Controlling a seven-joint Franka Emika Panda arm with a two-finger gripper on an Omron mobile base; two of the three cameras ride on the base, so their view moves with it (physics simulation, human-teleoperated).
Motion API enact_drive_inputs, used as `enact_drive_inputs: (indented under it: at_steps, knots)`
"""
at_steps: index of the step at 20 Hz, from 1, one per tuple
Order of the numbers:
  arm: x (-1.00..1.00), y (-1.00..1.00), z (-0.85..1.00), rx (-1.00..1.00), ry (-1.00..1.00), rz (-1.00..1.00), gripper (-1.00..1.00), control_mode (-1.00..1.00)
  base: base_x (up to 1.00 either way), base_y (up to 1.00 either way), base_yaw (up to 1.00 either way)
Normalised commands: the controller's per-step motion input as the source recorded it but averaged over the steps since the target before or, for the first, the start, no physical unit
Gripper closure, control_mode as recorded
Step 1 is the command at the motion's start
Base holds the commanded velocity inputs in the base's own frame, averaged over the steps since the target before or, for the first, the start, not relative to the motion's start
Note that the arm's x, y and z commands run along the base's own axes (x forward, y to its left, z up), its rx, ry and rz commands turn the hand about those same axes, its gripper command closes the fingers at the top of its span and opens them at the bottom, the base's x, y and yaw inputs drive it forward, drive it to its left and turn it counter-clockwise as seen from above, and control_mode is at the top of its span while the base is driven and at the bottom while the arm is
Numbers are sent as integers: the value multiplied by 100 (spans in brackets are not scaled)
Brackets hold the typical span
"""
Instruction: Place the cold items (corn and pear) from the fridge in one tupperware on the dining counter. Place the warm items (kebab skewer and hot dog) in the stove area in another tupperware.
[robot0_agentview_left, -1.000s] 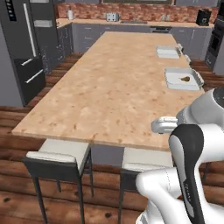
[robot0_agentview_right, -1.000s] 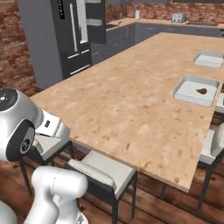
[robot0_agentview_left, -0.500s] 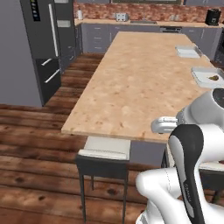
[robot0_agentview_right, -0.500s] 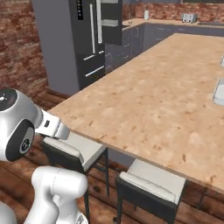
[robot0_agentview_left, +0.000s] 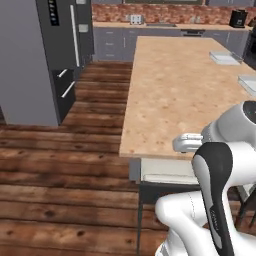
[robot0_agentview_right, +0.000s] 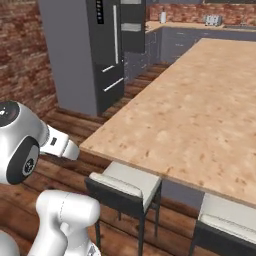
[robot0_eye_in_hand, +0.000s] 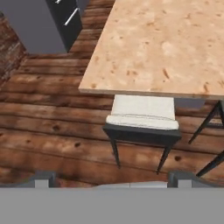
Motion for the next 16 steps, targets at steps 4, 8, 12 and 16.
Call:
enact_drive_inputs:
  at_steps: [4, 8, 12, 16]
  knots:
    - [0, 0, 0, 0, 0, 0, -100, 100, 8, 100, -29]
    - [0, 0, 0, 0, 0, 0, -100, 100, 20, 100, -48]
    - [0, 0, 0, 0, 0, 0, -100, 100, 29, 100, -53]
    - [0, 0, 0, 0, 0, 0, -100, 100, 30, 100, -55]
